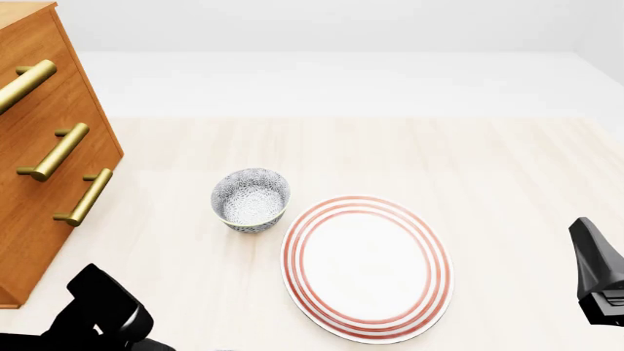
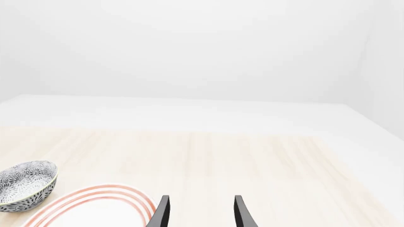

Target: Stack the bowl in the middle on the bowl at the back.

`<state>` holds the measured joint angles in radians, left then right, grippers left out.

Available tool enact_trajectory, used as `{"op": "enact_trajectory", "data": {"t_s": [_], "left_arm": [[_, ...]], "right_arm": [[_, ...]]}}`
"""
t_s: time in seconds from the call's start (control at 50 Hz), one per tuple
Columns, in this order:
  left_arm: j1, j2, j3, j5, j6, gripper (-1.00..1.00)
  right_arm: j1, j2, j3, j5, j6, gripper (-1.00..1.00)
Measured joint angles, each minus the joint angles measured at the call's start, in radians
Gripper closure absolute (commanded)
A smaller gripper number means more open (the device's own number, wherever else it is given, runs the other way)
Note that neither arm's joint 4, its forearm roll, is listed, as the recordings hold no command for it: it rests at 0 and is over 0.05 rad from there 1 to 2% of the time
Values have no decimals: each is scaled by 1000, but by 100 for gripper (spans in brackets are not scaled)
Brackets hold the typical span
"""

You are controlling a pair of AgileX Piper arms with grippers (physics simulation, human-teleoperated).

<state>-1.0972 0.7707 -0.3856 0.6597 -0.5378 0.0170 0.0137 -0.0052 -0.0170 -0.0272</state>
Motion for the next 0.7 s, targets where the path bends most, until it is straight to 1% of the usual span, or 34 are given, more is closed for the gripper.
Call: {"op": "enact_trajectory", "data": {"t_s": [0.42, 0.7], "left_arm": [[16, -5, -18, 25, 20, -100], [121, -53, -138, 137, 109, -100]], "right_arm": [[1, 1, 0, -1, 0, -100], [2, 1, 0, -2, -2, -100]]}}
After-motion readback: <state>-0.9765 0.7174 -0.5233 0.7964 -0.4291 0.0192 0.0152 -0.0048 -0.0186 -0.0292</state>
